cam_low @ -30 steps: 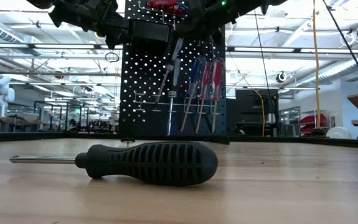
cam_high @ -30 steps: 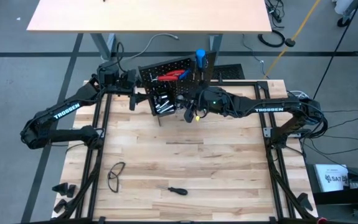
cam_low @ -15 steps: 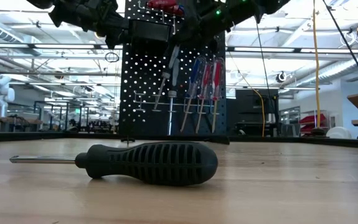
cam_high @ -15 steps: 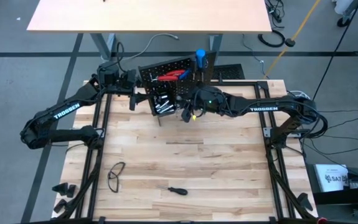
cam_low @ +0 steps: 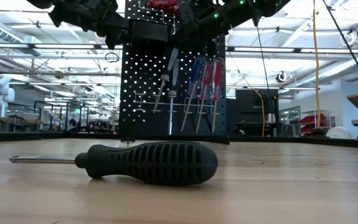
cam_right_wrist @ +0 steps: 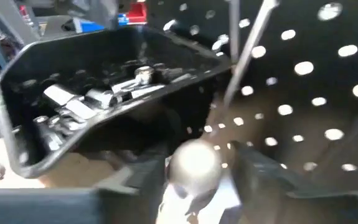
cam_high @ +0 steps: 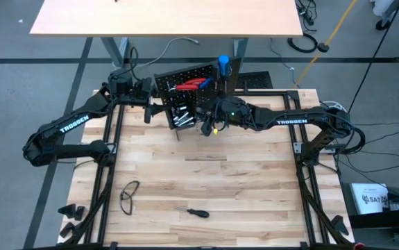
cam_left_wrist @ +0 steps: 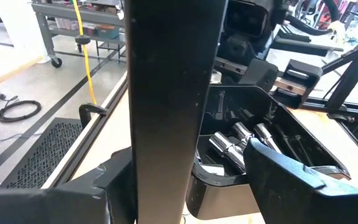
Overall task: Hang tools onto peg board
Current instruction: Hang the gray screwdriver on the pegboard, then hang the black screwdriver on the pegboard
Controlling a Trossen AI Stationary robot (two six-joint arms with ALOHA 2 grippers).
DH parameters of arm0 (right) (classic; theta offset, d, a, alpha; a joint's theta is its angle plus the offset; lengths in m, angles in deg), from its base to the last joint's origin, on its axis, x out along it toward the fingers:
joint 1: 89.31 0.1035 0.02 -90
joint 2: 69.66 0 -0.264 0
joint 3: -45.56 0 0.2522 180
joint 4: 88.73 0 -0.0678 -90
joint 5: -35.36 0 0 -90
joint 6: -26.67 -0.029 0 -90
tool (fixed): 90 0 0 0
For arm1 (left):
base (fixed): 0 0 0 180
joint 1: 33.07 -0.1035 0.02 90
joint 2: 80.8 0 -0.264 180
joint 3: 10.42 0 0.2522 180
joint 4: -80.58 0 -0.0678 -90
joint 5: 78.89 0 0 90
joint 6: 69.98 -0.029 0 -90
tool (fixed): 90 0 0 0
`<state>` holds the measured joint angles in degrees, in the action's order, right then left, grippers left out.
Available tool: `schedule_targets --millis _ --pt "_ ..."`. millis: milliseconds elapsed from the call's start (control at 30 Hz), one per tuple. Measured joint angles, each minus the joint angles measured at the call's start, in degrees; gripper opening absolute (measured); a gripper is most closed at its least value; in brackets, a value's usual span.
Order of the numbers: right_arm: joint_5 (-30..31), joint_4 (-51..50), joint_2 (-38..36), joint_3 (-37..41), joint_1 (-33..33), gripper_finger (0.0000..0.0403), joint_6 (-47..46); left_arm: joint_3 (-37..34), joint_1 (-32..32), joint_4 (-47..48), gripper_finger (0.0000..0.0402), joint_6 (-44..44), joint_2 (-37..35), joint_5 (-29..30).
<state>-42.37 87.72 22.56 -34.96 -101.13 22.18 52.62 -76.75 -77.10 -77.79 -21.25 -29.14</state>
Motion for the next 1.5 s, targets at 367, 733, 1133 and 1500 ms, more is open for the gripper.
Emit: schedule_targets --millis 367,733,1133,1500 --pt "0.4 0.1 0.0 0.0 -0.1 0.0302 0.0 0.0 0.0 0.2 0.026 0.0 0.0 0.0" --pt "-0.8 -6.0 -3.1 0.0 2.3 0.0286 1.7 0.0 0.0 0.6 0.026 0.0 0.0 0.3" --pt "-0.5 -15.7 -3.9 0.0 5.9 0.0286 1.4 0.1 -0.2 0.8 0.026 0.0 0.0 1.5" --pt "-0.5 -20.1 -3.9 0.0 16.0 0.0286 0.7 0.2 -0.3 2.0 0.026 -0.5 -3.5 3.1"
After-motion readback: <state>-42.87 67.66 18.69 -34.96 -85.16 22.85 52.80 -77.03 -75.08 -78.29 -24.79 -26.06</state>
